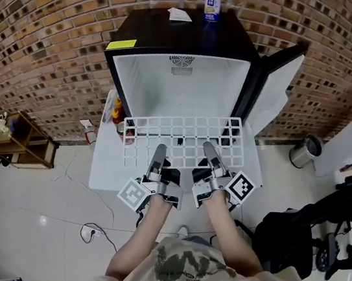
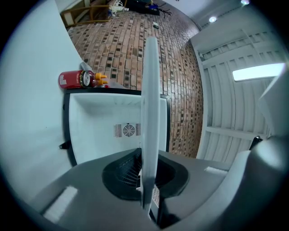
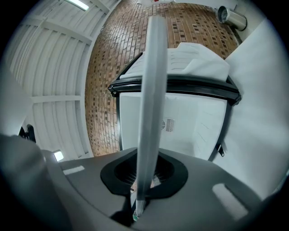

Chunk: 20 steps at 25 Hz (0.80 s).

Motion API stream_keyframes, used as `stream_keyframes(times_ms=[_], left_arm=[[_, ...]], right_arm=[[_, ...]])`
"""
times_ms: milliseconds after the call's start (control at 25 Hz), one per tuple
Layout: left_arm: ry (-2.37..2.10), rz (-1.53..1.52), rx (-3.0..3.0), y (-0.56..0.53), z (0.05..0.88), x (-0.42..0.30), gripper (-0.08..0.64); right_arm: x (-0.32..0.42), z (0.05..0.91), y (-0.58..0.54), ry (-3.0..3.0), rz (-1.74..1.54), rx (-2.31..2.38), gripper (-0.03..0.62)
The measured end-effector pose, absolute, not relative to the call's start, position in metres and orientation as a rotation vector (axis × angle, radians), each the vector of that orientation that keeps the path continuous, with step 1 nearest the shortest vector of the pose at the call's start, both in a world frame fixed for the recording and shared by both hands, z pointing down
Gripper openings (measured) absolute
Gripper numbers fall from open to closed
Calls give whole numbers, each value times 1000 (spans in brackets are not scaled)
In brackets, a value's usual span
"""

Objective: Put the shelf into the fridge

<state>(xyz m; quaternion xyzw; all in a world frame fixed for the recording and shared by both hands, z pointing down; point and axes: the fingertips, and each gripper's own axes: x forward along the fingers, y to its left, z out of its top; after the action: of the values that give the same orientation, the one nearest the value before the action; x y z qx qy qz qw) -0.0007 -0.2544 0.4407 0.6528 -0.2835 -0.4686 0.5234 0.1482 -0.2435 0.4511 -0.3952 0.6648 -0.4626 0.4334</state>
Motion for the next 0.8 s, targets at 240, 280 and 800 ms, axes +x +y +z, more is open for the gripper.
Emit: stream_keyframes(times_ms=[240, 280, 800], left_arm=[[-697, -1137, 1561, -268, 438, 6, 6], [-705, -1136, 1562, -270, 438, 6, 6], [-678, -1121, 1553, -294, 437, -5, 6]], right_arm=[[156, 452, -260, 1654, -1170, -975, 29], [155, 452, -263, 1654, -1175, -969, 29], [145, 448, -283, 1653, -1164, -1002, 29]])
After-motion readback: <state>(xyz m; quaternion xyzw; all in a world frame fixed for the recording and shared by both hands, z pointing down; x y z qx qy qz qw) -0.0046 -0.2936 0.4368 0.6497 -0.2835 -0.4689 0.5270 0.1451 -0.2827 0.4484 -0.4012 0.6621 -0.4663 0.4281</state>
